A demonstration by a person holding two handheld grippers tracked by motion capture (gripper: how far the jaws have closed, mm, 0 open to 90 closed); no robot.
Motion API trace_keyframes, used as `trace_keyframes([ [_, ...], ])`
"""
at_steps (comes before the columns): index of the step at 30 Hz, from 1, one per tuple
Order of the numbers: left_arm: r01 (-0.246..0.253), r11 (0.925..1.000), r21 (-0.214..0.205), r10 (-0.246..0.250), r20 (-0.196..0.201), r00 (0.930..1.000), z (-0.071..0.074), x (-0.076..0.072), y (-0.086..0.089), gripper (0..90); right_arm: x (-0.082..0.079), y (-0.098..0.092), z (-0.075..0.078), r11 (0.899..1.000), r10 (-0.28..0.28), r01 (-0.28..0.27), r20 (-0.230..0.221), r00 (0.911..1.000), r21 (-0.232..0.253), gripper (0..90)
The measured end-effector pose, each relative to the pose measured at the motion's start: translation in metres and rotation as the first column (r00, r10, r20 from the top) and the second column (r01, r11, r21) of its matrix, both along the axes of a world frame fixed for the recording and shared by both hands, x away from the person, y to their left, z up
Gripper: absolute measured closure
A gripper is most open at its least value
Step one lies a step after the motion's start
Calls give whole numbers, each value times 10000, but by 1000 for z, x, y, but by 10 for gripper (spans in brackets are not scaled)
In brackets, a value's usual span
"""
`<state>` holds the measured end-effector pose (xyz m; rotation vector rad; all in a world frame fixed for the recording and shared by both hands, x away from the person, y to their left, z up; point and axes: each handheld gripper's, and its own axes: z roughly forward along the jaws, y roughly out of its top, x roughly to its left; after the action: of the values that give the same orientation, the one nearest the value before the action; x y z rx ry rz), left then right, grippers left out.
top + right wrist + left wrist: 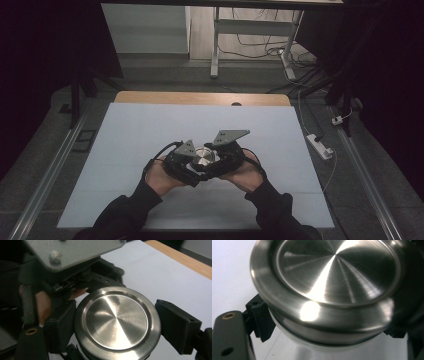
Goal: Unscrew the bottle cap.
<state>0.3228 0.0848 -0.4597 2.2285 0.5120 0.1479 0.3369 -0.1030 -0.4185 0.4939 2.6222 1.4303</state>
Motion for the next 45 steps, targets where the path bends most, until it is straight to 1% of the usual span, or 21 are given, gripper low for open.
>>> trace_keyframes([
  [1, 96, 9999, -117, -97, -37, 9999, 0, -1, 0, 153, 1, -2, 0, 9995, 290, -290, -50, 9996, 80, 194],
  [3, 490, 9988, -82, -490, -12, 9988, 1, -1, 1, 153, 4, -5, 1, 9956, 931, -930, -44, 9956, 146, 194],
  [5, 713, 9974, -127, -713, -10, 9975, 2, -2, 0, 153, 6, -8, 1, 9869, 1594, -1594, 48, 9872, 228, 194],
  [8, 991, 9949, -160, -992, -14, 9951, 2, -3, 0, 153, 10, -11, 0, 9718, 2330, -2331, 66, 9725, 360, 194],
  [10, 1039, 9945, -157, -1039, -14, 9946, 2, -4, -1, 153, 11, -12, -1, 9627, 2664, -2665, 75, 9638, 472, 193],
  [12, 1028, 9946, -156, -1028, -9, 9947, 2, -4, -1, 153, 12, -13, -1, 9605, 2734, -2735, 97, 9618, 519, 192],
  [14, 849, 9961, -220, -849, 15, 9964, 1, -3, 0, 153, 12, -13, -2, 9644, 2568, -2563, -1, 9665, 646, 179],
  [17, 595, 9982, -117, -593, 133, 9981, 1, -2, 2, 153, 11, -13, 3, 9781, 1951, -1940, -67, 9808, 757, 96],
  [20, 209, 9998, -54, -208, 170, 9996, 1, -1, 4, 153, 10, -15, 11, 9883, 1254, -1229, -230, 9918, 898, 23],
  [23, -263, 9996, -125, 264, 138, 9996, -1, 0, 5, 153, 9, -16, 15, 9982, 375, -361, -297, 9989, 481, 2],
  [24, -263, 9996, -125, 264, 138, 9996, -1, 0, 5, 153, 8, -17, 15, 9993, 109, -99, -276, 9996, 365, 0],
  [25, -564, 9983, -144, 566, 118, 9983, -1, 1, 6, 153, 8, -17, 15, 9994, -126, 134, -255, 9996, 314, 0],
  [27, -875, 9961, -121, 876, 135, 9961, -2, 2, 7, 153, 6, -15, 15, 9984, -539, 543, -180, 9984, 180, 0],
  [28, -875, 9961, -121, 876, 135, 9961, -2, 2, 7, 153, 5, -14, 14, 9975, -699, 701, -122, 9975, 89, 6],
  [29, -1138, 9934, -120, 1140, 102, 9934, -2, 3, 8, 153, 4, -12, 13, 9960, -889, 889, -50, 9960, 17, 12],
  [31, -1258, 9920, -114, 1260, 124, 9920, -2, 3, 8, 153, 1, -7, 11, 9935, -1129, 1131, 198, 9934, -87, 20],
  [33, -1470, 9891, -26, 1471, 151, 9890, -2, 3, 9, 153, -2, -2, 9, 9913, -1318, 1319, 343, 9907, -1, 34],
  [36, -1545, 9880, 43, 1544, 183, 9878, -1, 3, 8, 153, -4, 3, 6, 9895, -1443, 1441, 566, 9879, 68, 59],
  [39, -1420, 9896, 218, 1413, 299, 9895, -1, 2, 4, 153, -6, 8, 2, 9896, -1439, 1437, 715, 9870, 79, 94],
  [43, -1254, 9916, 314, 1243, 328, 9917, 0, 0, 1, 153, -7, 11, -2, 9920, -1261, 1265, 672, 9897, -18, 189],
  [45, -1183, 9927, 237, 1177, 255, 9927, -1, 0, 2, 153, -5, 9, -3, 9937, -1124, 1124, 556, 9921, 34, 193],
])
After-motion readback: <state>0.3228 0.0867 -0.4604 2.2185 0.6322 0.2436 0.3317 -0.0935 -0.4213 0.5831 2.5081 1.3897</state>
